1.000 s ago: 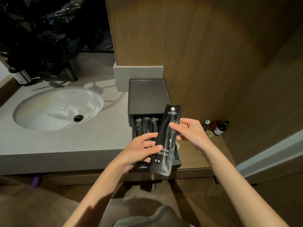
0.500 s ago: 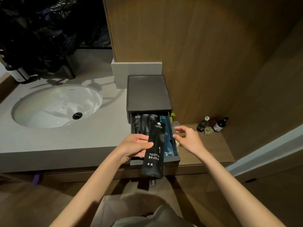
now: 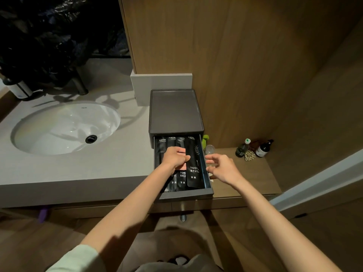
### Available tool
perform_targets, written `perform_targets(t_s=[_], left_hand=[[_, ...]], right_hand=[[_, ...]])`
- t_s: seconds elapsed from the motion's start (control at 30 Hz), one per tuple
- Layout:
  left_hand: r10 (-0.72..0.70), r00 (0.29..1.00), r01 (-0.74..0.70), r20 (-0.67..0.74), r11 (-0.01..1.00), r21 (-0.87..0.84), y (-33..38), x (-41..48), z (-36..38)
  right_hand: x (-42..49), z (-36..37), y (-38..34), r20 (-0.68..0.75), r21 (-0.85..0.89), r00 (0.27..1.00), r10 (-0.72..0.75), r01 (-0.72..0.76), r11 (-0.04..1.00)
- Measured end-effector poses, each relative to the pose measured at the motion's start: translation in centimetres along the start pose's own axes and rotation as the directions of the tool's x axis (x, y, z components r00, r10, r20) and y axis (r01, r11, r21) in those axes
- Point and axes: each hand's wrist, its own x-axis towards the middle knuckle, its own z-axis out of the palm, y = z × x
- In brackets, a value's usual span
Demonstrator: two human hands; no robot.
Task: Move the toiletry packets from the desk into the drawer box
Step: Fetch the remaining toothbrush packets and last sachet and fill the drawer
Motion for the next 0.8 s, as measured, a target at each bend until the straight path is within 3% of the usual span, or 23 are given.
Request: perform_targets(t_s=[0.17,0.3,0.4,0.53,0.6,0.67,0.8], left_hand=[[0.056,0.998,-0.052,-0.042,0.994,0.091,-0.5,0.1,1.1],[0.224,0.974,-0.197,-0.047,0.926,0.323,-1.0,-0.1,1.6],[0.444,0.895,-0.329,-0.043,0.721,0.610,-1.3,-0.5,1.2],[0.626,0.774,-0.449,0.098,0.432,0.782,-1.6,-1.0,-1.3],[0.611,0.764,-0.458,0.206,0.288,0.841,-1.8,-1.3,-3.6],[0.524,0.798,-0.453,0.299,0.193,0.870,-2.1,-1.6,-5.8],[0.312,0.855,-0.469,0.415,0.123,0.874,-2.2,-1.8,-7.6]], right_hand=[[0.1,0.0,0.0,0.005,0.021,1.000,-0.001,0.001,1.000],[0.2,0.2,0.2,-0.002,0.023,1.000,-0.003,0.003,1.000],[0.2,0.2,0.3,0.002,0.023,1.000,-0.010,0.010,1.000],[-0.2,0.4,0.5,0.010,-0.001,0.998,-0.066,0.066,0.998],[-0.5,0.8,0.4,0.053,-0.034,0.991,-0.123,0.125,0.992],[-0.4,1.5,0.4,0.096,-0.063,0.983,-0.156,0.163,0.985],[0.5,3.0,0.0,0.117,-0.054,0.988,-0.100,0.107,0.993]])
